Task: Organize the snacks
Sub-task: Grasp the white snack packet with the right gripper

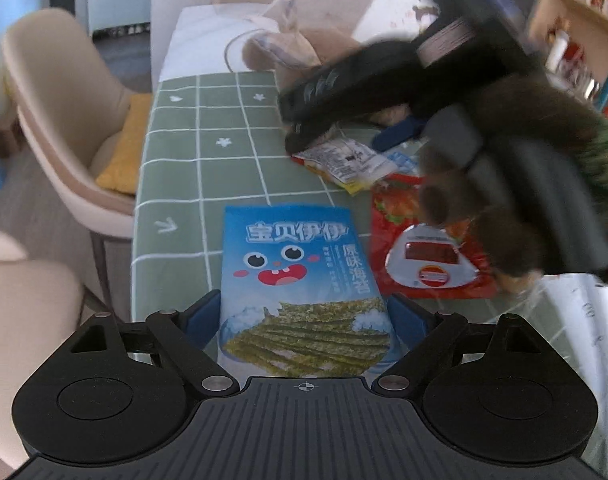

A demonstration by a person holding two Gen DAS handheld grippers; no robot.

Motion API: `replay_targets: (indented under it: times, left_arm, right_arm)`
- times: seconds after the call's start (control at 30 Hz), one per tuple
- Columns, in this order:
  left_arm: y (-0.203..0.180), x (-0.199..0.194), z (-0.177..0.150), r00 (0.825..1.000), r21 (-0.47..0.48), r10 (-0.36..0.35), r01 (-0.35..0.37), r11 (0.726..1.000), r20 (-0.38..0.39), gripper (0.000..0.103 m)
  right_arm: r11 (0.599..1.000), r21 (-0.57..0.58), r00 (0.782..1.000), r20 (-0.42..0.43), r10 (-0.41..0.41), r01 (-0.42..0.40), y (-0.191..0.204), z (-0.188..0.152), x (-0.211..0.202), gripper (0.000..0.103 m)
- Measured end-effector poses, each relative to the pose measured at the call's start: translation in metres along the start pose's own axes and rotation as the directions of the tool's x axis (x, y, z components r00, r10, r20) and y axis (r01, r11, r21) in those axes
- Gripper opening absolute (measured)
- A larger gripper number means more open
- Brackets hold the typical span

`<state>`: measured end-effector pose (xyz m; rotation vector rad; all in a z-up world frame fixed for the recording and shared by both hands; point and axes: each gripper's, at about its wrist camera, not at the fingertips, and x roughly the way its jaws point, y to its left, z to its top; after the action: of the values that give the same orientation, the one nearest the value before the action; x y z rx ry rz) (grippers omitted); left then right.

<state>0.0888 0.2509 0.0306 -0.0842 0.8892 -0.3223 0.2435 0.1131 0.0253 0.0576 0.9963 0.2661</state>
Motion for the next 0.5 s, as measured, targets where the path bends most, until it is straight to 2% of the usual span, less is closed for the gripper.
replay_targets:
  times: [0.03,0.07,0.13,0.23,0.33,0.4,0.43,0.5]
  left_arm:
    - [0.003,-0.007,-0.001,1.000,-0.014,-0.001,0.001,1.000,0.010,0.088]
    - [0.006,-0.013,-0.002,1.000,-0.030,-0.002,0.003,1.000,0.024,0.087]
    - [0.008,-0.023,-0.002,0.999,-0.053,-0.007,0.010,0.999,0.046,0.087]
    - [0.007,-0.023,0.004,0.999,-0.046,-0.011,0.013,0.999,0.045,0.087]
    - [-0.002,-0.014,0.004,1.000,-0.015,0.030,-0.030,0.999,0.009,0.086]
    - [-0.014,-0.018,0.007,0.997,0.008,0.064,-0.064,0.998,0.036,0.082]
    - [-0.023,-0.023,0.009,0.996,0.023,0.057,-0.059,0.998,0.061,0.082]
    - [-0.039,-0.029,0.021,0.996,0.046,-0.001,-0.003,0.999,0.089,0.082]
  right_arm:
    - [1.000,-0.010,0.999,-0.034,-0.014,0.014,0.003,0.001,0.009,0.078]
    - [0.999,-0.026,0.998,-0.049,-0.028,0.027,0.002,0.000,0.012,0.076]
    - [0.994,-0.103,0.997,-0.064,-0.052,0.045,0.002,-0.008,0.005,0.055]
    - [0.985,-0.164,0.995,-0.082,-0.056,0.042,-0.012,-0.029,-0.020,0.052]
    - [0.992,-0.123,0.997,-0.081,-0.007,-0.003,-0.040,-0.044,-0.057,0.050]
    - [0.995,-0.092,0.998,-0.046,0.034,-0.038,-0.060,-0.053,-0.087,0.050]
    - [0.996,-0.078,0.998,-0.028,0.051,-0.053,-0.070,-0.059,-0.103,0.050]
    - [0.996,-0.056,0.997,-0.002,0.073,-0.073,-0.093,-0.076,-0.134,0.050]
